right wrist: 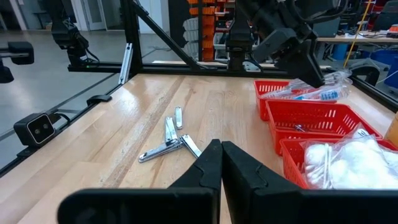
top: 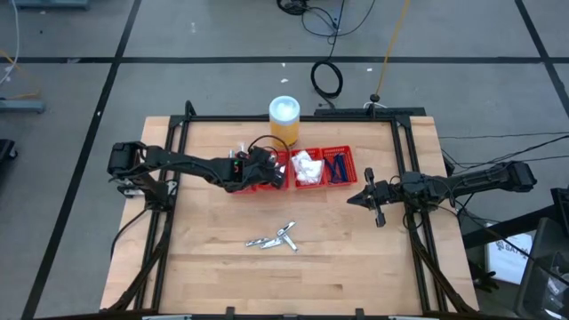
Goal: Pick & Place Travel size toiletries
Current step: Put the silver nail clippers into the middle left red basket
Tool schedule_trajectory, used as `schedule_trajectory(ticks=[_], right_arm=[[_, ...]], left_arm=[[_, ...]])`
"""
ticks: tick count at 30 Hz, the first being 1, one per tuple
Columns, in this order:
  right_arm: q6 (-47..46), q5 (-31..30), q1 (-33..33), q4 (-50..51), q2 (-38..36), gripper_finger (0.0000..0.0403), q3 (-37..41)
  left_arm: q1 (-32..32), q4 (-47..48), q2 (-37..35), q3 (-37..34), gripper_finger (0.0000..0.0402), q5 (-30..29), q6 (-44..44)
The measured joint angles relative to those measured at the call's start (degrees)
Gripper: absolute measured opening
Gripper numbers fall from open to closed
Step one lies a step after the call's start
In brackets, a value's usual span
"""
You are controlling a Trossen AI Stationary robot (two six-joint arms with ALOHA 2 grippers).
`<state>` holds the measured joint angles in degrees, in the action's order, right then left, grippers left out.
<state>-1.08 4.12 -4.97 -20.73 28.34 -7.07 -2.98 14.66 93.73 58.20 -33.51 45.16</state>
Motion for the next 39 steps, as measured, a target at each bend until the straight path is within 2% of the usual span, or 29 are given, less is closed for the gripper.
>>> schedule_trajectory(ticks=[12,24,39], right_arm=[[0.0,0.0,0.0,0.0,0.0,0.0000,0.0],[0.0,0.0,0.0,0.0,0.2,0.0000,0.0],[0.0,0.0,0.0,-0.4,1.8,0.0000,0.0]], left_arm=[[0.1,-4.6,0.0,-1.5,0.0035,0.2,0.1],[0.0,-7.9,3.2,-1.5,0.0057,1.0,0.1],[0.0,-8.6,3.9,-1.5,0.0060,1.0,-2.2]])
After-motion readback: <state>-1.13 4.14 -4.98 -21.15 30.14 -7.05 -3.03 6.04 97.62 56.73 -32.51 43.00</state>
